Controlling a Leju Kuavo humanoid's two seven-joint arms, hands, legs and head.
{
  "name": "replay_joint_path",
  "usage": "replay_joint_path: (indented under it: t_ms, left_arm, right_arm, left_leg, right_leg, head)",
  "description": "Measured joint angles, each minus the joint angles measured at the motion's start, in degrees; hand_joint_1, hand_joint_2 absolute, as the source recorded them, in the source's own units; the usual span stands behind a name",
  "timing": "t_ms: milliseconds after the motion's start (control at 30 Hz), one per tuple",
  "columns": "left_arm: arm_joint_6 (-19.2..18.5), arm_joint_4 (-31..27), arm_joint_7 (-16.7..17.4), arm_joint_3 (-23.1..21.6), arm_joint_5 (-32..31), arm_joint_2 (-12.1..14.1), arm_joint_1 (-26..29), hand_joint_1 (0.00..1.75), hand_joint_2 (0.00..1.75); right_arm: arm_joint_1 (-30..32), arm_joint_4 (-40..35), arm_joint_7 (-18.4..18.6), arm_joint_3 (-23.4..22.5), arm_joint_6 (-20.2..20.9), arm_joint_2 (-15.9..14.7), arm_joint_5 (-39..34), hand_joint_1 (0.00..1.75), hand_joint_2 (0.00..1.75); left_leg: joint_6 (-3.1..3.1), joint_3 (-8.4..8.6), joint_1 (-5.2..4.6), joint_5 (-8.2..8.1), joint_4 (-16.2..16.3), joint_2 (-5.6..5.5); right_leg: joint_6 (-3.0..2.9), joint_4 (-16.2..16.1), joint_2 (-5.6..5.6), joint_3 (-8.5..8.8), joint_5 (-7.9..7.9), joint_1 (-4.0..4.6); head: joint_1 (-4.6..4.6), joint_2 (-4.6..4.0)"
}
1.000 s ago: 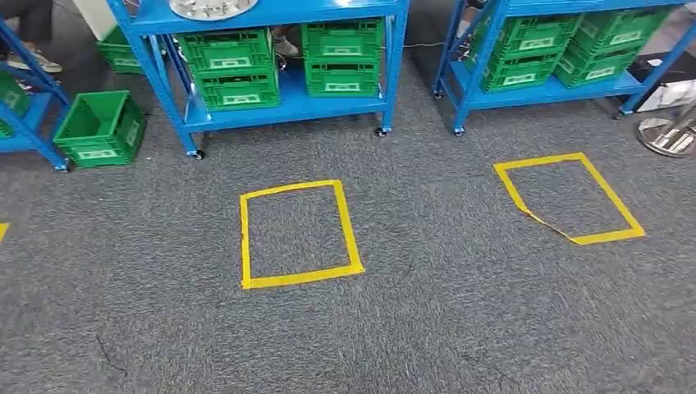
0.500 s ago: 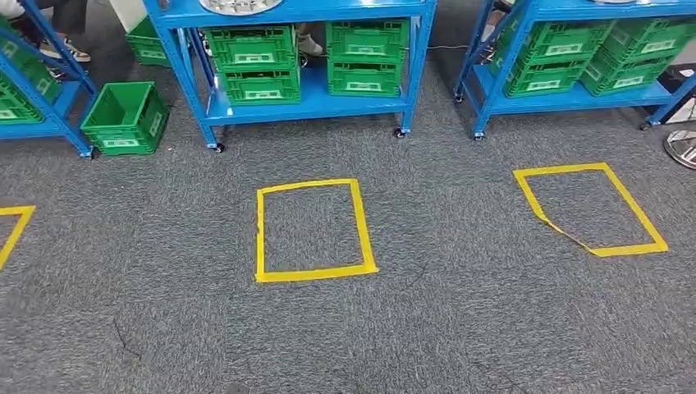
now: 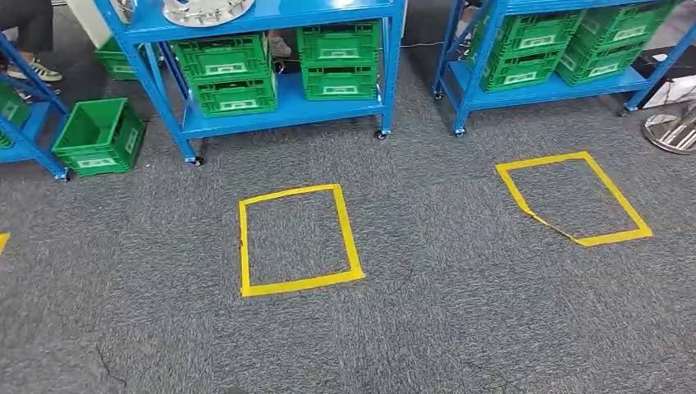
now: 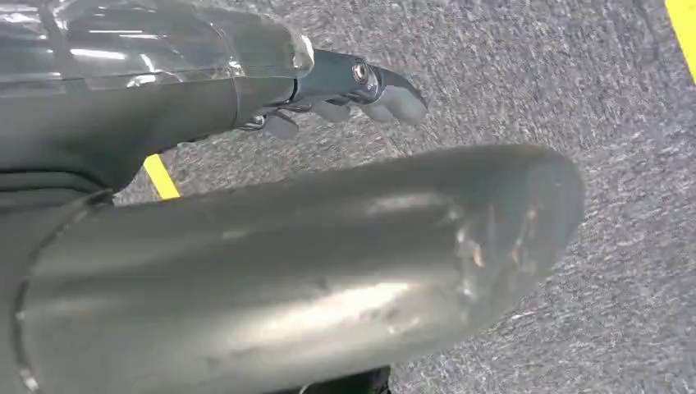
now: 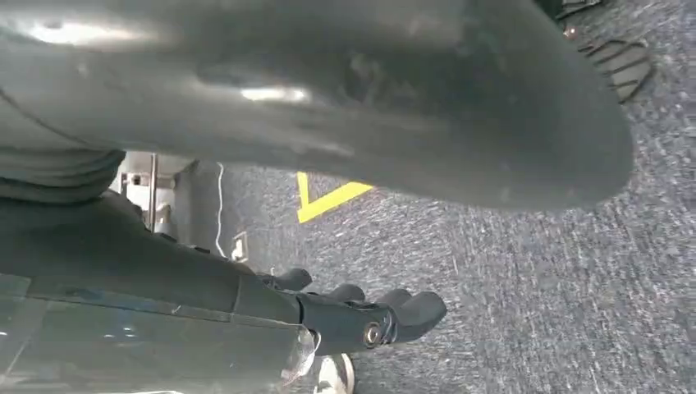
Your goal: Take the parts from the cabinet and place them on the table.
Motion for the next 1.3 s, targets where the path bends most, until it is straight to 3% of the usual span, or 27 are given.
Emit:
replay_joint_path:
  t_ms: [100, 167, 233, 567, 633, 733, 833, 1067, 1200, 1300]
  left_arm:
    - [0.00, 0.04, 0.00, 0.00, 0.00, 0.00, 0.20, 0.00, 0.00]
    - [0.00, 0.07, 0.00, 0.00, 0.00, 0.00, 0.25, 0.00, 0.00]
    - [0.00, 0.07, 0.00, -0.02, 0.02, 0.02, 0.28, 0.00, 0.00]
    - [0.00, 0.28, 0.07, -0.02, 0.09, 0.07, 0.40, 0.00, 0.00]
    - [-0.04, 0.28, 0.20, -0.02, 0.22, 0.07, 0.46, 0.00, 0.00]
    - [-0.04, 0.31, 0.28, -0.02, 0.44, 0.07, 0.59, 0.00, 0.00]
    - [-0.04, 0.37, 0.28, -0.02, 0.61, 0.07, 0.64, 0.00, 0.00]
    - [0.09, 0.52, -0.57, -0.02, 1.09, 0.07, 0.93, 0.00, 0.00]
    - [0.24, 0.55, -0.72, -0.02, 1.16, 0.09, 1.04, 0.00, 0.00]
    - [0.26, 0.57, -0.79, -0.02, 1.22, 0.09, 1.20, 0.00, 0.00]
  right_arm:
    - [0.10, 0.04, 0.00, 0.00, -0.02, 0.00, 0.00, 0.00, 0.00]
    - [0.13, 0.22, 0.00, 0.00, -0.02, 0.00, -0.02, 0.00, 0.00]
    - [0.17, 0.35, 0.00, 0.00, 0.00, 0.00, -0.02, 0.00, 0.00]
    - [0.31, 0.50, 0.00, 0.00, 0.00, 0.15, 0.00, 0.00, 0.00]
    - [0.34, 0.50, 0.00, 0.00, 0.07, 0.15, 0.00, 0.00, 0.00]
    - [0.33, 0.52, 0.00, 0.00, 0.24, 0.15, -0.04, 0.00, 0.00]
    - [0.31, 0.50, -0.02, 0.00, 0.33, 0.15, -0.15, 0.00, 0.00]
    - [0.25, 0.52, -0.63, 0.00, 0.33, 0.17, -0.61, 0.00, 0.00]
    - [0.22, 0.52, -0.68, 0.00, 0.33, 0.20, -0.74, 0.00, 0.00]
    - [0.25, 0.52, -0.70, 0.00, 0.31, 0.20, -0.76, 0.00, 0.00]
  left_leg:
    - [0.49, 1.21, -0.04, -0.91, -0.26, -0.01]
    - [1.01, 1.85, -0.23, -1.46, -0.33, 0.00]
    - [1.40, 2.40, -0.37, -2.01, -0.39, 0.01]
    - [3.69, 5.05, -1.22, -3.81, -1.82, 0.00]
    - [3.88, 5.58, -1.33, -4.09, -2.26, 0.00]
    - [3.67, 6.27, -1.36, -4.33, -2.88, -0.01]
    - [3.92, 7.06, -1.36, -4.60, -3.79, -0.03]
    - [3.92, 9.70, -1.33, -5.14, -6.49, -0.08]
    - [3.93, 11.46, -1.33, -5.48, -7.75, -0.07]
    - [4.03, 12.51, -1.34, -5.57, -8.44, -0.07]
  right_leg:
    - [-0.09, -0.36, 0.01, 0.76, -0.25, 0.00]
    - [0.33, -0.46, 0.00, 1.00, -0.53, 0.01]
    - [0.33, -0.52, 0.00, 1.05, -0.53, 0.01]
    - [1.11, -1.25, 0.00, 1.10, -0.55, -0.02]
    - [1.54, -1.32, -0.03, 1.09, -0.69, -0.01]
    - [1.57, -1.45, -0.04, 1.10, -0.71, 0.02]
    - [1.95, -1.70, -0.07, 1.11, -0.94, 0.14]
    - [2.07, -2.04, -0.31, 1.12, -1.04, 0.50]
    - [2.47, -2.06, -0.81, 1.15, -1.14, 0.53]
    - [3.20, -2.13, -0.81, 1.18, -0.71, 0.56]
  head:
    - [-0.28, 0.00]
    - [-0.15, 0.00]
    - [-0.22, 0.00]
    - [0.59, 0.00]
    - [0.79, 0.00]
    - [0.79, 0.00]
    - [0.81, 0.00]
    - [0.70, 0.00]
    - [0.68, 0.00]
    - [0.70, 0.00]
